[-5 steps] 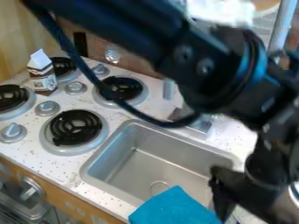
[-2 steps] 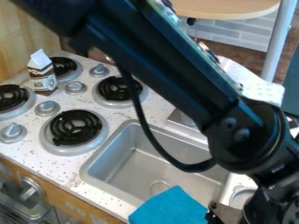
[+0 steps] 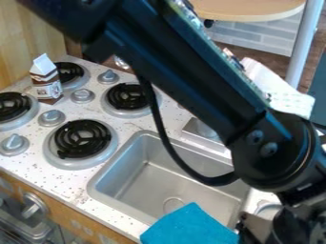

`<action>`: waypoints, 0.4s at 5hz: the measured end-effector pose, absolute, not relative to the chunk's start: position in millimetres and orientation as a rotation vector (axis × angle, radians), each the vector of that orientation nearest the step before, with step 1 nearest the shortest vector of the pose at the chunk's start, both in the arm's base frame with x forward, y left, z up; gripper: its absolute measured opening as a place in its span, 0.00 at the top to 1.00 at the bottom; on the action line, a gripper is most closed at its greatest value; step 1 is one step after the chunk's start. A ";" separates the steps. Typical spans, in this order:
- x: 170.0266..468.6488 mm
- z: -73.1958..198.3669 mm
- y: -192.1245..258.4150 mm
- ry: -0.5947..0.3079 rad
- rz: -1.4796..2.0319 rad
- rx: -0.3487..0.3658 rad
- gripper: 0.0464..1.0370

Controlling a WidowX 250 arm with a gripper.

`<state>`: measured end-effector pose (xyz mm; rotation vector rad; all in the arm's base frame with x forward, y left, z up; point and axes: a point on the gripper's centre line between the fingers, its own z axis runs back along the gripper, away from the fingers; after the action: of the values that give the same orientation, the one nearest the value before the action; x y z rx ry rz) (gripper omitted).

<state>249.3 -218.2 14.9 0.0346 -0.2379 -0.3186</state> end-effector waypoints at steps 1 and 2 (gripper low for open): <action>267.9 14.5 -215.6 -0.270 -0.283 0.032 0.05; 283.6 15.8 -218.2 -0.290 -0.269 0.028 0.05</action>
<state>283.6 -218.2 15.8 0.0284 -0.2904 -0.2693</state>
